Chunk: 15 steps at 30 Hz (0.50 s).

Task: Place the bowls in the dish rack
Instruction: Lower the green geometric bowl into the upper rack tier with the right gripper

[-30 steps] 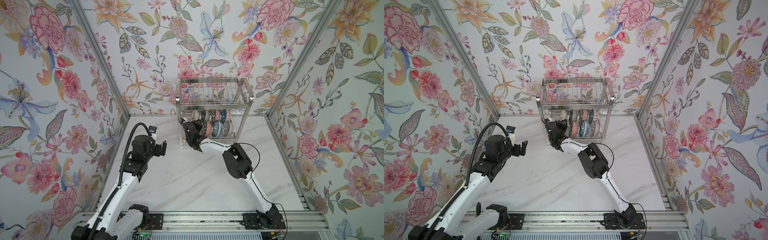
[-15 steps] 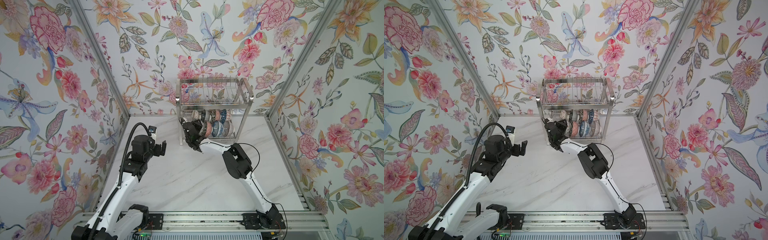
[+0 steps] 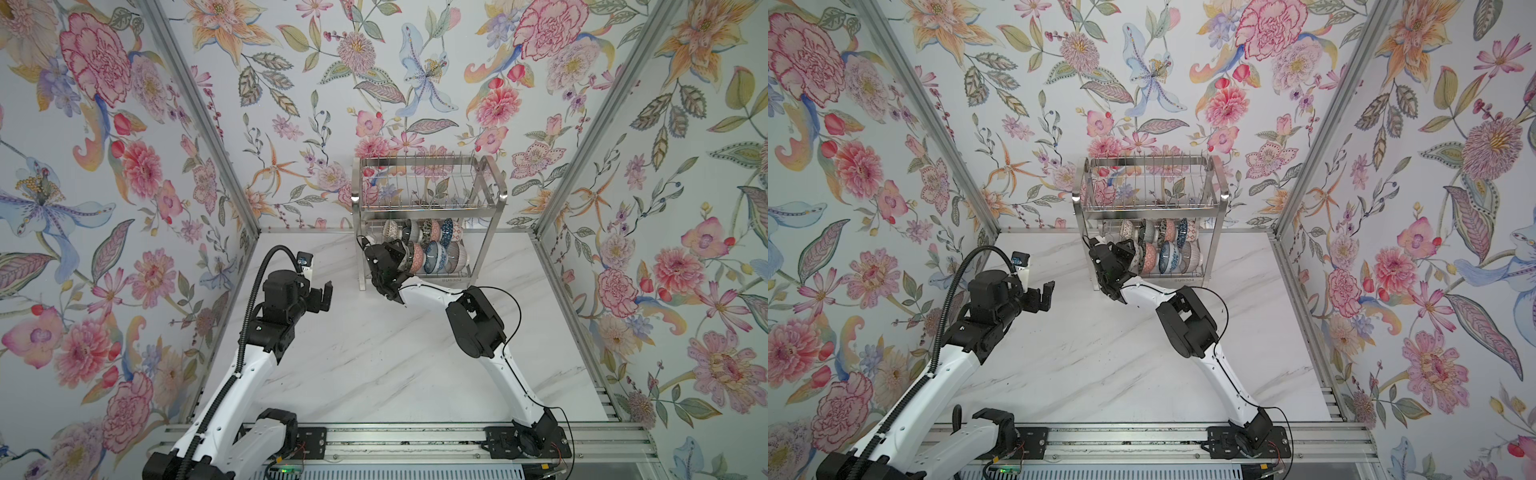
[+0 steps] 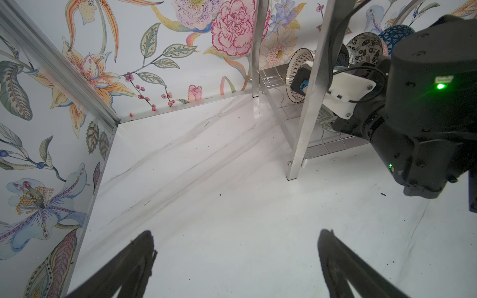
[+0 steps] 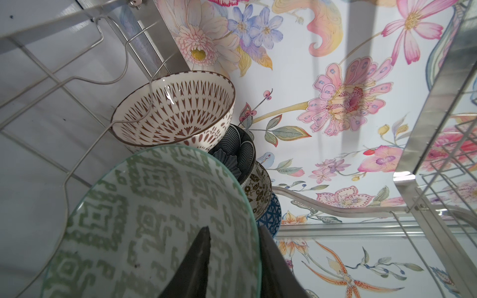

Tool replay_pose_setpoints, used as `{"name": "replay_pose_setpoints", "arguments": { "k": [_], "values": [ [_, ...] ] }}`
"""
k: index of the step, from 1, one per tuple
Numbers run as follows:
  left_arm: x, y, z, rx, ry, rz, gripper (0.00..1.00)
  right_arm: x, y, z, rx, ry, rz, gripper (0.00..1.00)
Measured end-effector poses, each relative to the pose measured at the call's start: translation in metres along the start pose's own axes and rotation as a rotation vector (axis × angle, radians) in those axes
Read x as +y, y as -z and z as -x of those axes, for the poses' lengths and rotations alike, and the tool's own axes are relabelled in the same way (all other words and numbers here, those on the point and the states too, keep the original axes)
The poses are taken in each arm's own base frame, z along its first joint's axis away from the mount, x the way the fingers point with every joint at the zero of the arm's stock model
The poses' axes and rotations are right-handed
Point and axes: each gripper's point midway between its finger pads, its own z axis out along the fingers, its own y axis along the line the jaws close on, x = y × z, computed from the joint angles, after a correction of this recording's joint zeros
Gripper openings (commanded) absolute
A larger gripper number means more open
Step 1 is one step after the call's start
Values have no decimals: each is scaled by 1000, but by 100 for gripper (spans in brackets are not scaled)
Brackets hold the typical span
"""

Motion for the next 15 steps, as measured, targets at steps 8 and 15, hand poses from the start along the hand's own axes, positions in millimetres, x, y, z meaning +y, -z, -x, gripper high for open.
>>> {"name": "replay_pose_setpoints", "arguments": {
  "k": [8, 15],
  "values": [
    [0, -1, -3, 5, 0, -1, 99, 0, 1, -1, 4, -4, 7, 37],
    [0, -1, -3, 6, 0, -1, 99, 0, 1, -1, 4, -3, 8, 40]
  ]
}}
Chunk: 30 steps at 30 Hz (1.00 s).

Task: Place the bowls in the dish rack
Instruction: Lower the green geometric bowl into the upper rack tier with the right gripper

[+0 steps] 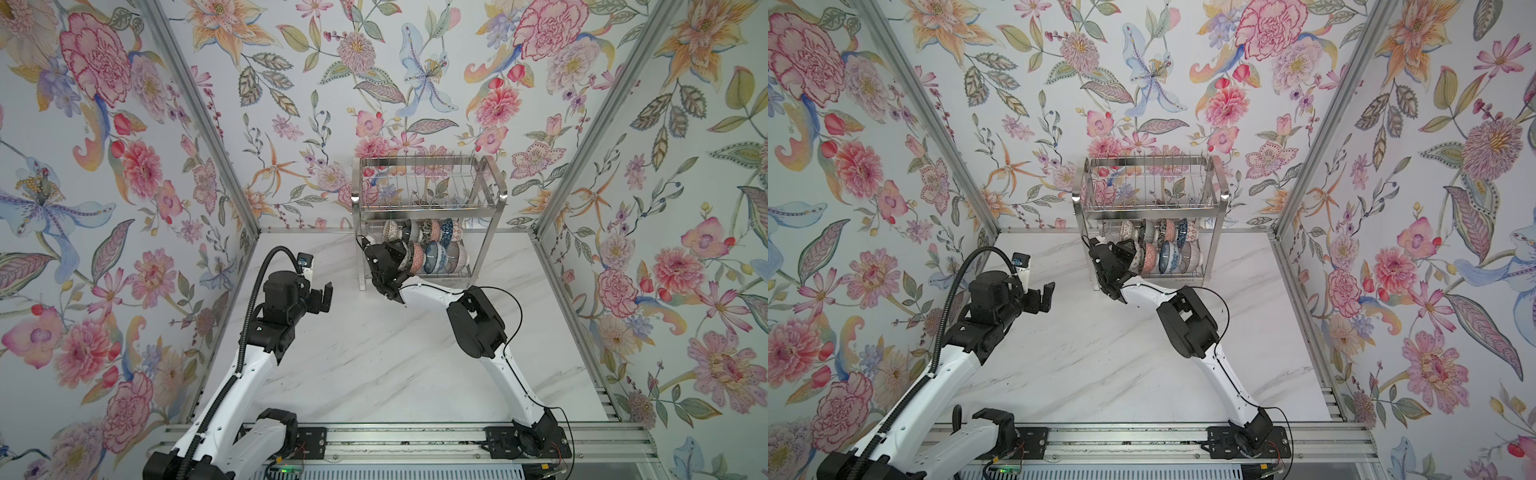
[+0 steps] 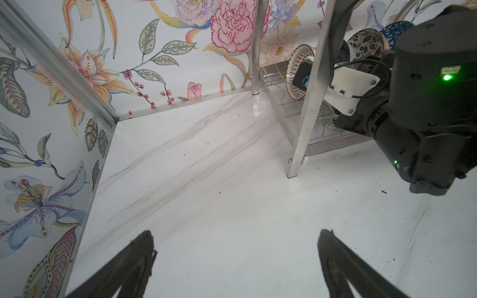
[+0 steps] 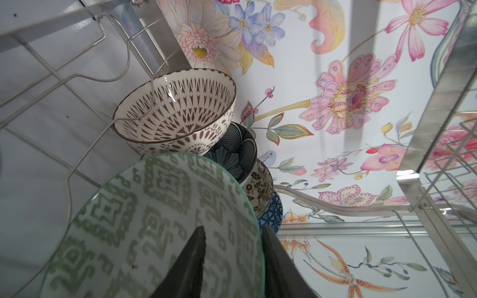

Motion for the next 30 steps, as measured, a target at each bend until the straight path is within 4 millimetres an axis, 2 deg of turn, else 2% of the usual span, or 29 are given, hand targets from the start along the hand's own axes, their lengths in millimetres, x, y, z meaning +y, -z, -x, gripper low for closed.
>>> {"name": "replay_pose_setpoints", "arguments": {
  "k": [7, 17, 26, 30],
  "values": [
    [0, 1, 1, -4, 0, 0, 99, 2, 0, 1, -7, -7, 10, 45],
    [0, 1, 1, -5, 0, 1, 99, 4, 0, 2, -10, -15, 29, 45],
    [0, 1, 1, -4, 1, 1, 99, -14, 3, 21, -44, -58, 29, 45],
    [0, 1, 1, -4, 1, 1, 99, -15, 3, 25, -49, -64, 31, 45]
  ]
}}
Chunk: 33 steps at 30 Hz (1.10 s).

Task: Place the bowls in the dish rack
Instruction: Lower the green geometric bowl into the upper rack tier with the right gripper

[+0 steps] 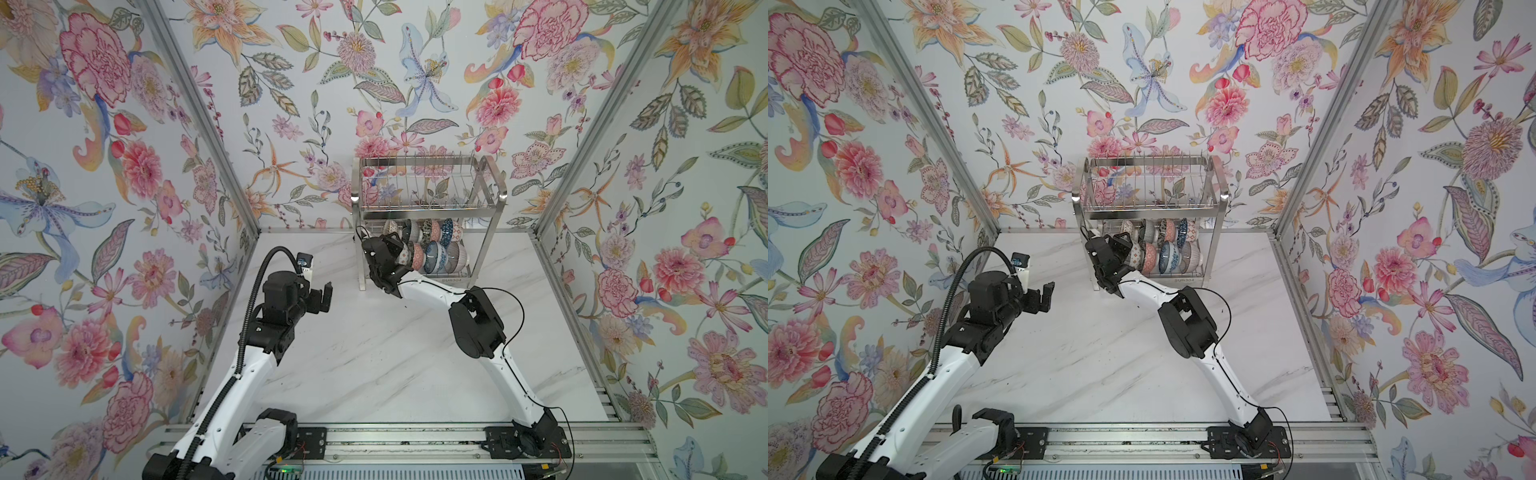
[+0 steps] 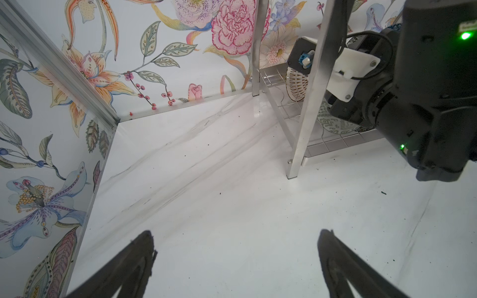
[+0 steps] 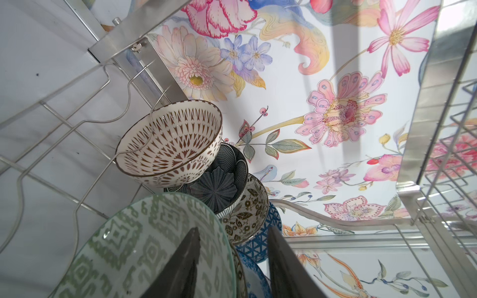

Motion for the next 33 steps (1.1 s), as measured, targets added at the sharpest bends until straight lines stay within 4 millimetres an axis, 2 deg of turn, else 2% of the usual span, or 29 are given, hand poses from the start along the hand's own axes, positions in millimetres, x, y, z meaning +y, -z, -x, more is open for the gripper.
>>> {"name": "replay_pose_setpoints", "arguments": {
  "k": [26, 30, 33],
  "values": [
    [0, 0, 0, 0, 0, 0, 99, 18, 0, 5, -23, -69, 96, 46],
    [0, 0, 0, 0, 0, 0, 99, 22, 1, 6, -28, -84, 119, 51],
    [0, 0, 0, 0, 0, 0, 99, 26, 1, 7, -37, -102, 138, 59]
  ]
}}
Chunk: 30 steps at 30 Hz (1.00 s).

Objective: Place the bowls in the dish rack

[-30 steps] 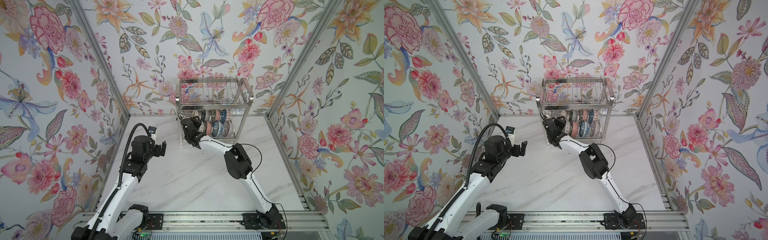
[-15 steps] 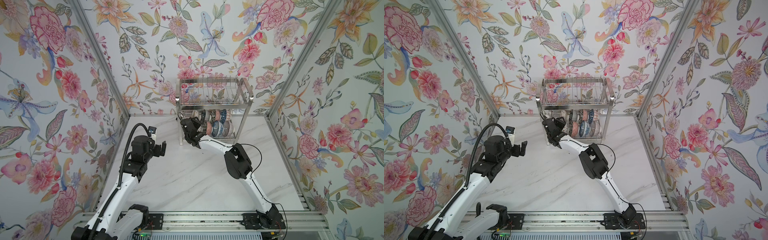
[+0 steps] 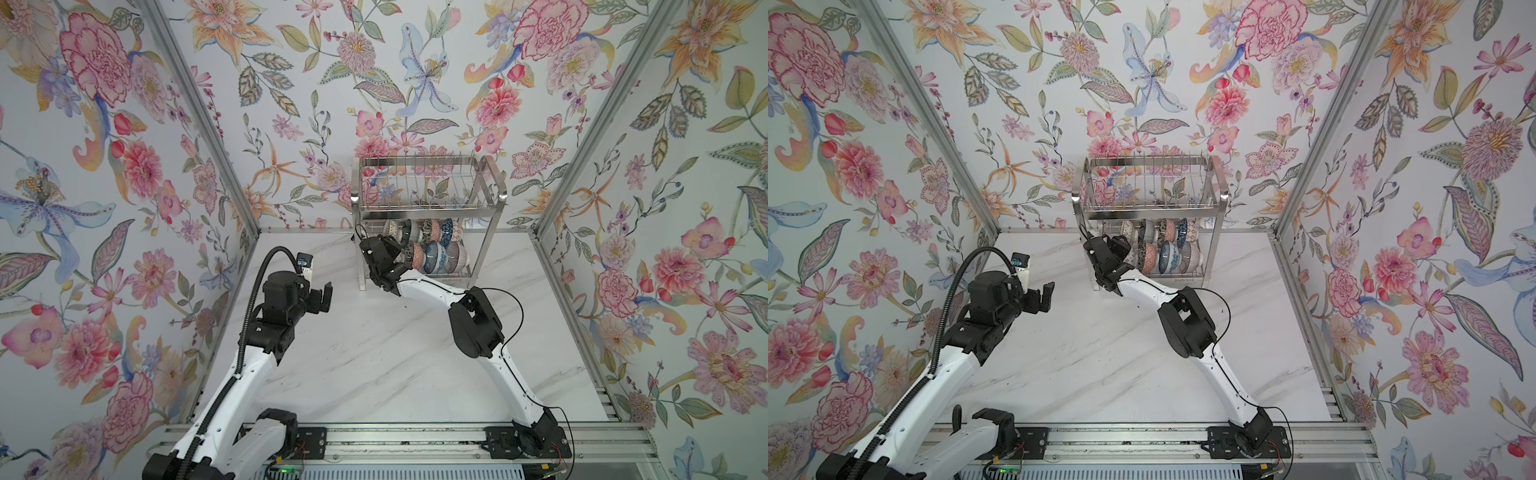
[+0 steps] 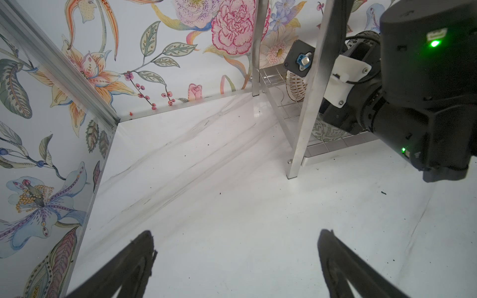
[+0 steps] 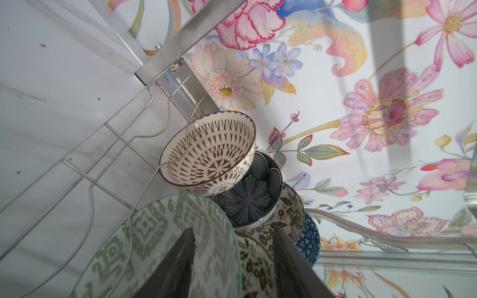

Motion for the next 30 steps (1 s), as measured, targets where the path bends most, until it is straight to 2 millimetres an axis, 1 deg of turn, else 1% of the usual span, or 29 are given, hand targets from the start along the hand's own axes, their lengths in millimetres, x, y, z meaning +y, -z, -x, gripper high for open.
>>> {"name": "replay_pose_setpoints", "arguments": {
  "k": [1, 4, 5, 12, 18, 21, 24, 26, 30],
  "values": [
    [0, 0, -1, 0, 0, 0, 99, 2, 1, -1, -2, -4, 11, 64],
    [0, 0, -2, 3, 0, 0, 99, 6, 6, -7, -6, -3, 42, 92],
    [0, 0, -2, 3, 0, 0, 99, 8, 8, -10, -8, -1, 53, 98],
    [0, 0, -2, 3, 0, 0, 99, 4, 26, -25, -19, 13, 91, 99],
    [0, 0, -2, 3, 0, 0, 99, -4, 43, -38, -30, 10, 102, 99],
    [0, -1, -3, 5, -1, 1, 99, -11, 56, -46, -37, 10, 110, 99],
    [0, 0, -4, 3, -1, 1, 100, -17, 72, -58, -43, 0, 127, 99],
    [0, 1, -5, 1, -1, 1, 99, -26, 85, -67, -49, -20, 138, 99],
    [1, 1, -4, -7, -1, 9, 99, -54, 119, -80, -92, -115, 156, 99]
  ]
}}
